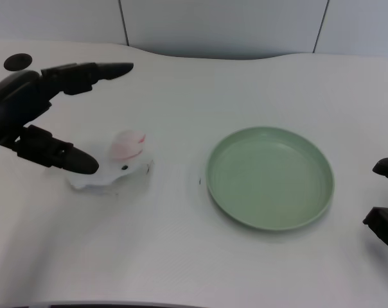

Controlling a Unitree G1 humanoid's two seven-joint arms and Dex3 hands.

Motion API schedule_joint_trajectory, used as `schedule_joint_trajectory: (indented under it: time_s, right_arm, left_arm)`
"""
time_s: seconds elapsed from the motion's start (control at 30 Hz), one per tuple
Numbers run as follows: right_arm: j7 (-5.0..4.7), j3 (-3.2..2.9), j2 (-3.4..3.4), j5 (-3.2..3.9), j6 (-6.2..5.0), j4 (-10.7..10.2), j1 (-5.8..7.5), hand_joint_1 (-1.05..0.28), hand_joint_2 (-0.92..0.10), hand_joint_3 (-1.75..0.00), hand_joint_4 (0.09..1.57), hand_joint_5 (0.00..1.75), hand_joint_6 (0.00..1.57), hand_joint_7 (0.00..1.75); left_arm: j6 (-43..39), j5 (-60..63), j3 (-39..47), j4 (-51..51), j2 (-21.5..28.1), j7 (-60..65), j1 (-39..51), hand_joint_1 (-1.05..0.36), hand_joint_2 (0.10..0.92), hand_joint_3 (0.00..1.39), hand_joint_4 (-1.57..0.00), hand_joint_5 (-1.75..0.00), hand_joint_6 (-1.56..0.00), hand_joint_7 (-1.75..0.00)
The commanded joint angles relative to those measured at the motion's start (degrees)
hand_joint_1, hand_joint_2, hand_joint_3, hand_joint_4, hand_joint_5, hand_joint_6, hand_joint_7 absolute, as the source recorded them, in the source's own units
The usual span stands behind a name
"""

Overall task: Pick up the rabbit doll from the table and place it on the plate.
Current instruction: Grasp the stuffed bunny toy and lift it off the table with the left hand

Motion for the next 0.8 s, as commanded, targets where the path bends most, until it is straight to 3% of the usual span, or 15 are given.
schedule_joint_trajectory:
  time_s: [0.03, 0.13, 0.33, 0.47, 0.6, 0.73, 0.8]
  right_arm:
    - [-0.16, -0.07, -0.76, -0.01, -0.33, -0.17, -0.2, -0.53, -0.92, -0.23, 1.42, 1.75, 1.07, 1.75]
    - [-0.27, 0.16, -0.56, -0.22, -0.89, -0.44, 0.03, -0.54, -0.92, -0.23, 1.43, 1.75, 1.11, 1.75]
    - [-0.16, -0.14, -0.4, 0.0, -0.51, -0.37, -0.02, -0.52, -0.92, -0.24, 1.43, 1.75, 1.11, 1.75]
    - [0.01, -0.38, -0.17, 0.22, -0.66, -0.41, 0.08, -0.52, -0.92, -0.24, 1.43, 1.75, 1.12, 1.75]
    - [-0.9, 0.03, -0.12, -0.32, -1.39, -0.89, 0.41, -0.54, -0.92, -0.24, 1.44, 1.75, 1.13, 1.75]
    - [-0.34, -0.12, -0.16, 0.01, -0.58, -0.76, 0.24, -0.53, -0.92, -0.23, 1.39, 1.75, 1.07, 1.75]
    - [-0.1, -0.21, -0.19, 0.18, 0.12, -0.6, 0.06, -0.53, -0.92, -0.21, 1.38, 1.75, 1.05, 1.75]
  left_arm:
    - [-2.88, 6.55, -1.95, 2.66, 3.09, 9.39, -2.54, -1.05, 0.921, 0.11, 0.0, 0.0, -0.09, 0.0]
    - [5.57, 22.15, -11.93, 13.62, 1.93, 27.7, -8.71, -1.05, 0.921, 0.16, -0.03, -0.02, -0.09, 0.0]
    - [15.26, 32.5, -24.07, 26.48, -1.72, 47.1, -14.61, -1.05, 0.921, 0.18, -0.07, -0.03, -0.1, -0.01]
    - [25.51, 34.8, -29.44, 32.21, -5.35, 48.78, -16.75, -1.05, 0.921, 0.22, -0.07, -0.03, -0.08, -0.01]
    - [33.96, 34.26, -32.03, 34.79, -8.33, 43.76, -16.92, -1.05, 0.921, 0.24, -0.04, -0.01, -0.06, 0.0]
    - [39.32, 34.05, -33.94, 35.66, -10.52, 40.55, -16.6, -1.05, 0.921, 0.28, -0.03, -0.01, -0.05, -0.01]
    - [40.01, 33.36, -34.03, 35.74, -11.11, 39.81, -16.36, -1.05, 0.921, 0.26, -0.14, -0.06, -0.11, -0.03]
